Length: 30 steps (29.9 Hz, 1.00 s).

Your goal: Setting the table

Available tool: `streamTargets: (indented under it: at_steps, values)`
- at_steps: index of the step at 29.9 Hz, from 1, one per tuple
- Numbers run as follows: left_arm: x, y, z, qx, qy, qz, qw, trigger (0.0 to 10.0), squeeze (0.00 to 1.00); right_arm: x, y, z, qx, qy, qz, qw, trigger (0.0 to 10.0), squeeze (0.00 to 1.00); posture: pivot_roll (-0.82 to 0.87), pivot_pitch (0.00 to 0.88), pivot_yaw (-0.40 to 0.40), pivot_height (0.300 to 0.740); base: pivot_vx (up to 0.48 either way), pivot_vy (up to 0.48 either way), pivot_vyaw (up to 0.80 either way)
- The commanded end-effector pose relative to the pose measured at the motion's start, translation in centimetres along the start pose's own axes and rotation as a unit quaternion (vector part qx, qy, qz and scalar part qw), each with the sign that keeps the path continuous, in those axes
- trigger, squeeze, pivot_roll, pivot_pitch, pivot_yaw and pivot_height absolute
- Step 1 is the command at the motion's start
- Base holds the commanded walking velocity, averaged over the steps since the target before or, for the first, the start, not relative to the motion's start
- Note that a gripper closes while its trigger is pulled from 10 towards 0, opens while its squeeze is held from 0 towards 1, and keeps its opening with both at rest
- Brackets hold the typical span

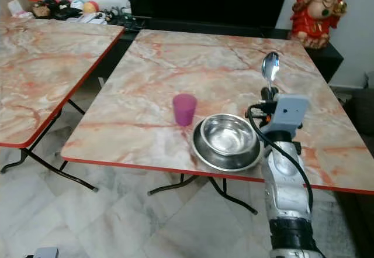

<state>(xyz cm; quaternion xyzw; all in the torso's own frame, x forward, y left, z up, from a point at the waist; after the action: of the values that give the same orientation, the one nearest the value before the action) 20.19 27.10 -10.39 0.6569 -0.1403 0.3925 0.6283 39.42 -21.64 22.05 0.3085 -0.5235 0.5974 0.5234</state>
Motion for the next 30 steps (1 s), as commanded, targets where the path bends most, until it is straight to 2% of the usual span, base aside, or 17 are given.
streamTargets:
  at_steps: [1, 5, 14, 23, 30]
  values:
    - [-0.28, 0.22, -0.57, 0.005, -0.001, -0.002, 1.000, 10.0, 0.00, 0.72, -0.24, 0.00, 0.000, -0.001, 0.010, 1.000, 10.0, 0.00, 0.04, 0.105, -0.018, 0.740, 0.000, 0.000, 0.00]
    - [-0.28, 0.21, -0.58, 0.005, -0.001, -0.003, 1.000, 10.0, 0.00, 0.79, -0.26, -0.01, 0.000, -0.002, 0.011, 1.000, 10.0, 0.00, 0.04, 0.106, -0.019, 0.740, 0.000, 0.000, 0.00]
    - [-0.40, 0.25, -0.66, 0.004, -0.001, -0.005, 1.000, 10.0, 0.00, 0.75, -0.37, -0.15, 0.003, -0.002, 0.008, 1.000, 10.0, 0.00, 0.04, 0.108, -0.019, 0.740, 0.334, 0.000, -0.64]
    - [-0.21, 0.27, -0.77, 0.004, 0.002, -0.001, 1.000, 10.0, 0.00, 0.92, -0.41, -0.12, 0.000, 0.001, 0.012, 1.000, 10.0, 0.00, 0.04, 0.110, -0.017, 0.740, 0.362, 0.000, 0.00]
    - [-0.15, 0.25, -0.68, 0.004, 0.001, 0.002, 1.000, 10.0, 0.00, 0.43, -0.33, 0.30, -0.008, 0.009, -0.003, 1.000, 10.0, 0.00, 0.04, 0.111, -0.019, 0.740, 0.000, 0.000, 0.00]
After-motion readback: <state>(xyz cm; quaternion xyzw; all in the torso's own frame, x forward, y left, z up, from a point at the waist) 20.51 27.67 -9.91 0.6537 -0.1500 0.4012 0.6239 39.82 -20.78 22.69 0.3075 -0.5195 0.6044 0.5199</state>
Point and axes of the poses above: a point about 5 cm out from each wrist's last joint towards the gripper, its own y axis pointing back from the gripper into the wrist, its own x axis along the axis of the wrist's last joint, z = x × y, the point moved 5 cm from there along -y, pointing out of the wrist towards the gripper, and after that the axes turned 15 degrees about y, right-handed, at the moved point
